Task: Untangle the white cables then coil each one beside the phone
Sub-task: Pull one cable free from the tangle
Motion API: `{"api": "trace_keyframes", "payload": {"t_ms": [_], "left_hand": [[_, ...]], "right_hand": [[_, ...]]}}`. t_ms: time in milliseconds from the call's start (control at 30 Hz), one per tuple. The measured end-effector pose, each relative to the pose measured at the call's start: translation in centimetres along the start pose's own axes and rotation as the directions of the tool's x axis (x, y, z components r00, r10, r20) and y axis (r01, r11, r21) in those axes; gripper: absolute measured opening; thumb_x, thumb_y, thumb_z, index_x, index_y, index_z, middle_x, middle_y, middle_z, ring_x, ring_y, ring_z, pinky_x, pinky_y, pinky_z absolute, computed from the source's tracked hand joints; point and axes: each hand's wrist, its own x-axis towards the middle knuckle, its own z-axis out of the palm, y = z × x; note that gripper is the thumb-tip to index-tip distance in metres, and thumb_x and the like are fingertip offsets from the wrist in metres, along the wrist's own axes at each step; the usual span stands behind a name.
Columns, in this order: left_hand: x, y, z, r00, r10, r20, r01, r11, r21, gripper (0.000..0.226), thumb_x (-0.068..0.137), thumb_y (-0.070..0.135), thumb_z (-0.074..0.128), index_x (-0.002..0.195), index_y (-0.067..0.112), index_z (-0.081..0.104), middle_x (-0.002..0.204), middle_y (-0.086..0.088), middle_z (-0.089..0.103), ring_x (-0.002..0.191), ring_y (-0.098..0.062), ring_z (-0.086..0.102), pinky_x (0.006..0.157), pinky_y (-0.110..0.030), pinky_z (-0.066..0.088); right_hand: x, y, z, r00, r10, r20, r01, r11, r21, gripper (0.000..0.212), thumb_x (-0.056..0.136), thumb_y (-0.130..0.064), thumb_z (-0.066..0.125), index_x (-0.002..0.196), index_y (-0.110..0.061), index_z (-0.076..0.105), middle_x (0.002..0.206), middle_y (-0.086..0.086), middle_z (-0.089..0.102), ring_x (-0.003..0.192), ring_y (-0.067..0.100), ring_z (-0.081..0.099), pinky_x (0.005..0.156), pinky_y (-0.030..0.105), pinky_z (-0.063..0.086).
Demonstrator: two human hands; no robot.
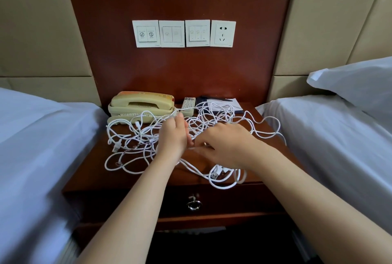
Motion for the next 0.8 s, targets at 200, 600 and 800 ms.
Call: {"api": "trace_keyframes", "payload": {"t_ms": [200, 600, 800], "left_hand": [[-0.8, 1.2, -0.9, 0.895, -0.152, 0.419, 0.11, 0.986, 0.123, 0.047, 0.102, 0.019, 0.03, 0.061, 0.003, 0.049, 0.038, -0.002, 0.052, 0.034, -0.01, 0.05, 0.038, -0.014, 0.041], [-1.9, 1.6, -2.2, 0.437, -0.198, 0.877, 0.422, 0.907, -0.006, 0.071, 0.092, 0.064, 0.007, 0.06, 0.01, 0.041, 0.041, 0.006, 0.029, 0.03, -0.003, 0.021, 0.034, -0.016, 0.023], [-2.3, 1.4, -2.1, 0.456, -0.081, 0.887, 0.456, 0.876, -0.154, 0.051, 0.092, 0.05, 0.033, 0.054, 0.015, 0.038, 0.04, 0.009, 0.023, 0.031, -0.001, 0.02, 0.034, -0.014, 0.024]], "right_hand": [[0.1, 0.5, -0.4, 0.985, 0.012, -0.174, -0.012, 1.0, 0.001, 0.019, 0.093, -0.042, 0.049, 0.095, -0.029, 0.063, 0.086, -0.003, 0.061, 0.094, 0.025, 0.058, 0.066, 0.029, 0.03], [1.2, 3.6, 0.8, 0.986, 0.058, -0.156, 0.019, 0.89, 0.455, 0.05, 0.084, -0.046, 0.062, 0.051, -0.017, 0.037, 0.048, -0.004, 0.031, 0.049, 0.012, 0.027, 0.05, 0.028, 0.024], [1.9, 5.0, 2.2, 0.993, 0.109, -0.039, -0.035, 0.606, 0.795, 0.047, 0.097, -0.024, 0.05, 0.055, -0.005, 0.042, 0.051, 0.0, 0.029, 0.048, 0.009, 0.024, 0.049, 0.019, 0.025]]}}
